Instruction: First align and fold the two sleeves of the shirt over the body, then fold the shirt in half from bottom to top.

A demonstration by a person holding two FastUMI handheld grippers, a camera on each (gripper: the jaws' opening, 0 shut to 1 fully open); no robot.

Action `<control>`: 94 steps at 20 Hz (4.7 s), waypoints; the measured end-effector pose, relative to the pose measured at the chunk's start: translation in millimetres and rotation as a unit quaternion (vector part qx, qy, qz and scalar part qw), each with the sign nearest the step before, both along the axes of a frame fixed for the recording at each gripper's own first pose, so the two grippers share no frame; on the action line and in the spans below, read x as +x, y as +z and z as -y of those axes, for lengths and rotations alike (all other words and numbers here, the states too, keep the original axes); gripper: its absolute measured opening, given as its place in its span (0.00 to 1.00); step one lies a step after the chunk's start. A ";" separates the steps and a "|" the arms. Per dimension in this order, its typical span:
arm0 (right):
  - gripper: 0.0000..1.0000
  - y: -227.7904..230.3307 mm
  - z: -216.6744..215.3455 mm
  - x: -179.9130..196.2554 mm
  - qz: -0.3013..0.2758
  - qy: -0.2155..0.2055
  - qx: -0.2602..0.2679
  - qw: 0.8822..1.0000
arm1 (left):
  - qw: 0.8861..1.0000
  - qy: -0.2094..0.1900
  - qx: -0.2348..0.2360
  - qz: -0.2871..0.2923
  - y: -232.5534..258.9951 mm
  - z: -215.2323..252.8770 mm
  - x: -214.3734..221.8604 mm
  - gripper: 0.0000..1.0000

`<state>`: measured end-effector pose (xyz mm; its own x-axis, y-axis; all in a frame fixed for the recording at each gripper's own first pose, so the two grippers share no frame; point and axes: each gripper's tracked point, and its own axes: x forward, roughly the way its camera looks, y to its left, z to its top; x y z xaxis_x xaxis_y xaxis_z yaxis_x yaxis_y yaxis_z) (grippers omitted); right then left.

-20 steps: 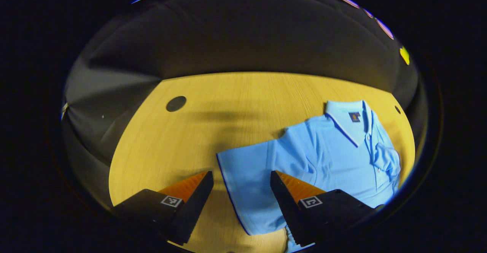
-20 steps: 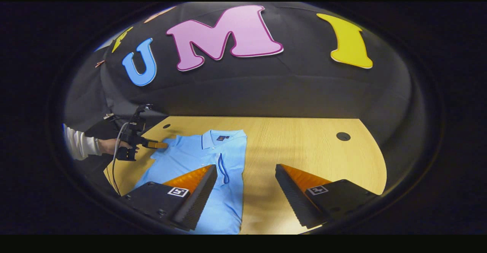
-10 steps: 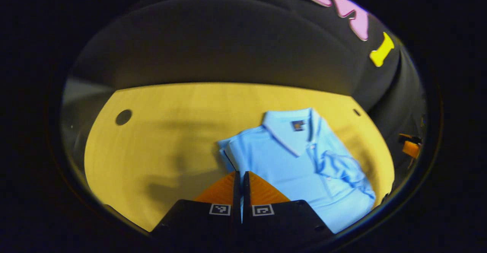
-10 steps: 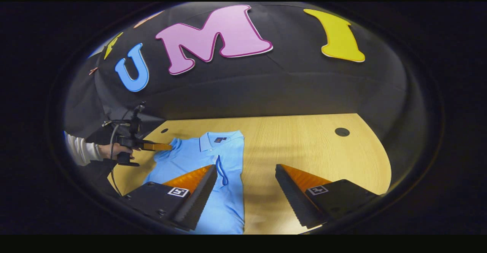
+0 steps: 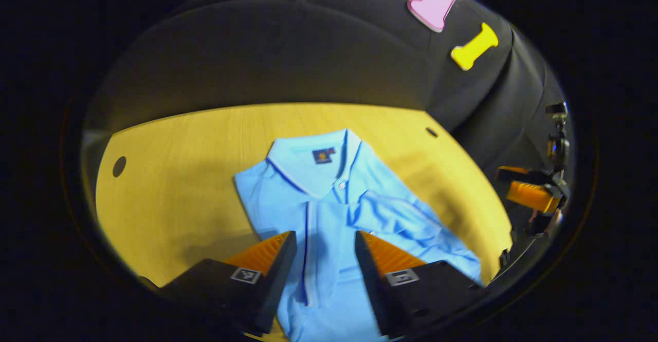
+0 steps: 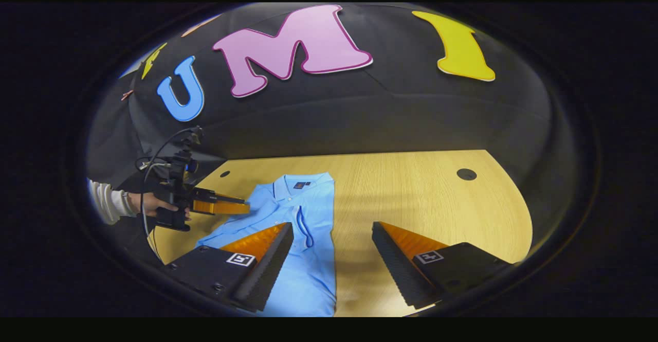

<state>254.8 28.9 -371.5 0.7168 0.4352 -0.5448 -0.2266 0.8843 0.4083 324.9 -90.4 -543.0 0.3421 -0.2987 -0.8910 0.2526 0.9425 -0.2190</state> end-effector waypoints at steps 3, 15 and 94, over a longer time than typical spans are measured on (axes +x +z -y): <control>0.96 -1.8 2.7 -8.9 -0.011 -0.002 0.004 1.000 | 1.000 0.003 -0.006 0.006 17.8 7.1 -4.3 0.89; 0.96 -33.4 10.9 -198.4 -0.159 0.004 0.066 0.985 | 0.988 0.062 -0.099 -0.095 98.2 -46.5 -285.5 0.93; 0.98 79.9 -24.0 -11.6 0.081 0.024 -0.004 0.996 | 0.974 0.109 -0.041 0.196 236.4 11.1 -55.4 0.94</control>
